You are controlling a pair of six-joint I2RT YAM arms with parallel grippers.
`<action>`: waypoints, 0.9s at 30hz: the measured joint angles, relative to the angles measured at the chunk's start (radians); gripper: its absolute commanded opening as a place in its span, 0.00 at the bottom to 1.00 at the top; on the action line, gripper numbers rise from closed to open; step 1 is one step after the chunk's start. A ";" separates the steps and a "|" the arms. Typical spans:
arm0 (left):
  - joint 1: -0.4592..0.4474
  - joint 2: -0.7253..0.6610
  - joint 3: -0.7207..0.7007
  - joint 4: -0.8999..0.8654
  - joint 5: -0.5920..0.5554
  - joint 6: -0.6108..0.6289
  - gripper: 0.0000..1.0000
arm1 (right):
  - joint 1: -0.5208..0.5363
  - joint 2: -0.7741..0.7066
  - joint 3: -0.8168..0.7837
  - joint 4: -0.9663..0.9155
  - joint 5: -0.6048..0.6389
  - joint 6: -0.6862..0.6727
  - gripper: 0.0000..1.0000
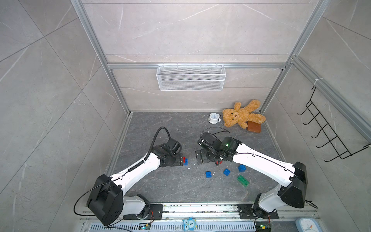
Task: Assemble the letter h with lego
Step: Pick up the lego brick from the center of the board.
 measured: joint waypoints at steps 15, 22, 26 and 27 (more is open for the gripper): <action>-0.002 0.080 -0.010 0.126 -0.062 -0.007 0.45 | 0.000 0.000 0.000 0.000 0.000 -0.010 1.00; -0.002 0.082 -0.006 0.124 -0.081 -0.005 0.24 | 0.000 0.000 0.000 0.000 0.000 -0.016 1.00; -0.002 0.092 0.005 0.118 -0.080 -0.004 0.20 | 0.000 0.000 0.000 0.000 0.000 -0.016 1.00; -0.002 0.094 0.010 0.110 -0.079 0.000 0.17 | 0.000 0.000 0.000 0.000 0.000 -0.016 1.00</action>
